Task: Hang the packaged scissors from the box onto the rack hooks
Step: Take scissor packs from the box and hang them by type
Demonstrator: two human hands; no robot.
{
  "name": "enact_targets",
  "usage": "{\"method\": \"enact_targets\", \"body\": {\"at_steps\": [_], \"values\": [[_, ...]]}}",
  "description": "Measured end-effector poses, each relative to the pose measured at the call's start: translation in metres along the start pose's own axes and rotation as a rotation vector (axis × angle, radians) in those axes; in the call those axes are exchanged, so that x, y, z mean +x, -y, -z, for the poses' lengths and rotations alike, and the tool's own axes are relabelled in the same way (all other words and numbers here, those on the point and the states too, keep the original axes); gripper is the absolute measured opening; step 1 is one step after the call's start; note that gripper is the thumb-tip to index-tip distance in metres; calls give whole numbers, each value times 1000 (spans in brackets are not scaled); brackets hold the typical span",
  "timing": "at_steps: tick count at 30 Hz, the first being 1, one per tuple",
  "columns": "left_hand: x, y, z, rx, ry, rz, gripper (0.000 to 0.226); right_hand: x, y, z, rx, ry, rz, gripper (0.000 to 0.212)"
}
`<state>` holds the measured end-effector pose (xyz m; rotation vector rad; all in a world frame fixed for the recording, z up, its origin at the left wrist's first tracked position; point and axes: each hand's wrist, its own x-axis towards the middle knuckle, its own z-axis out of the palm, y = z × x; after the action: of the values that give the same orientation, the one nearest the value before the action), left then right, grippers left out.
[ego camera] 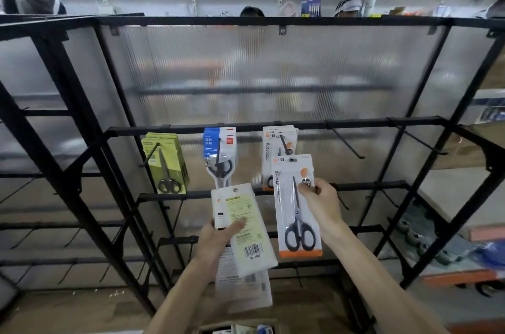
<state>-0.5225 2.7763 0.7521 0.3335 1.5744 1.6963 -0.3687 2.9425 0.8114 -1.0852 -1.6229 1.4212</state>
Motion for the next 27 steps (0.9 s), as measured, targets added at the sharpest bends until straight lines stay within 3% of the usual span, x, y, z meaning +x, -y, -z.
{"method": "enact_targets", "body": {"at_steps": [14, 18, 24, 27], "values": [[21, -4, -3, -46, 36, 49, 41, 85, 5, -42, -142, -90, -8, 38], [21, -3, 0, -19, 51, 48, 49, 111, 8, -49, -200, -117, -51, 37], [14, -2, 0, -19, 50, 38, 44, 96, -5, -51, -190, -205, -110, 40], [12, -2, -6, -38, 48, 30, 42, 35, -11, -47, -132, 92, -141, 34]]}}
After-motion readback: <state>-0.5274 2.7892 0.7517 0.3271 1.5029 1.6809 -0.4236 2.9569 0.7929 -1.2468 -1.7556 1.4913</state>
